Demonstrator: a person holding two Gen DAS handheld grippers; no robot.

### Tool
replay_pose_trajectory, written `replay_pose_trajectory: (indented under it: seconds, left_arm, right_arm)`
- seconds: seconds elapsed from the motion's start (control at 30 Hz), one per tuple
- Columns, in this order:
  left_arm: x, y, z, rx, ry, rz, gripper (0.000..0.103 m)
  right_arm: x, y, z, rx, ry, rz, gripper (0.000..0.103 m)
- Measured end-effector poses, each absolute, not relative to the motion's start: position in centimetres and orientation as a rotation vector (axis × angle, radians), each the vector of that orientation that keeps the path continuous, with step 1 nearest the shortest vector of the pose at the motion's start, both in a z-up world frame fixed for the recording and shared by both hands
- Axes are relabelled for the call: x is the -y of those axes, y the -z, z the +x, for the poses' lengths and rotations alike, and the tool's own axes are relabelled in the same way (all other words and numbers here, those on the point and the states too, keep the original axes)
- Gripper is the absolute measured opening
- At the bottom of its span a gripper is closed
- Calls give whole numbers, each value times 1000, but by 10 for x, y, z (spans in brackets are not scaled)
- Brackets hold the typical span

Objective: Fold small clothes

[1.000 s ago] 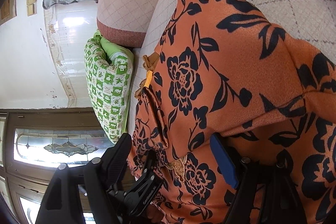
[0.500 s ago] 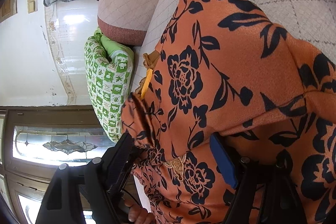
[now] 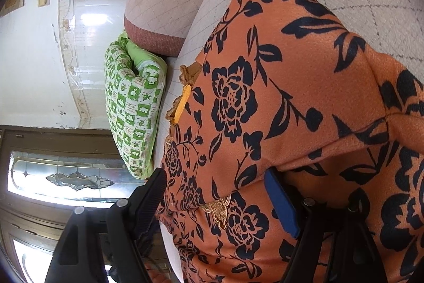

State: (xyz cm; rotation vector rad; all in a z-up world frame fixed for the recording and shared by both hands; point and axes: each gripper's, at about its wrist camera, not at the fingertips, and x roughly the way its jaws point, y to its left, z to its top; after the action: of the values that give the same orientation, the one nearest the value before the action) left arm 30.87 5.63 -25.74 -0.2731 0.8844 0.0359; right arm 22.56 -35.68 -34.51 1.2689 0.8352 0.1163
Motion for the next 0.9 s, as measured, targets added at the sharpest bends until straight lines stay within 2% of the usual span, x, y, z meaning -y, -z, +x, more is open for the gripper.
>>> replay_pose_trajectory:
  seconds: [0.13, 0.17, 0.2, 0.23, 0.53, 0.7, 0.9]
  left_arm:
    - [-114, 251, 310, -840, -186, -322, 60]
    - [-129, 251, 311, -838, -217, -346, 64]
    - [-149, 254, 312, -840, -252, -381, 72]
    - [-166, 257, 313, -845, -276, -412, 75]
    - [-302, 300, 327, -873, -351, -732, 75]
    - [-327, 314, 361, -877, -300, -815, 75]
    - [-319, 313, 402, -846, -282, -716, 74]
  right_arm:
    - [354, 344, 226, -841, -113, 1252, 79]
    - [354, 344, 226, -842, -114, 1249, 79]
    - [354, 344, 226, -842, -116, 1246, 79]
    - [354, 344, 226, -843, -117, 1242, 79]
    - [348, 341, 227, -848, -117, 1198, 80]
    - [345, 340, 230, -854, -107, 1169, 80]
    - [341, 338, 232, -861, -108, 1130, 80]
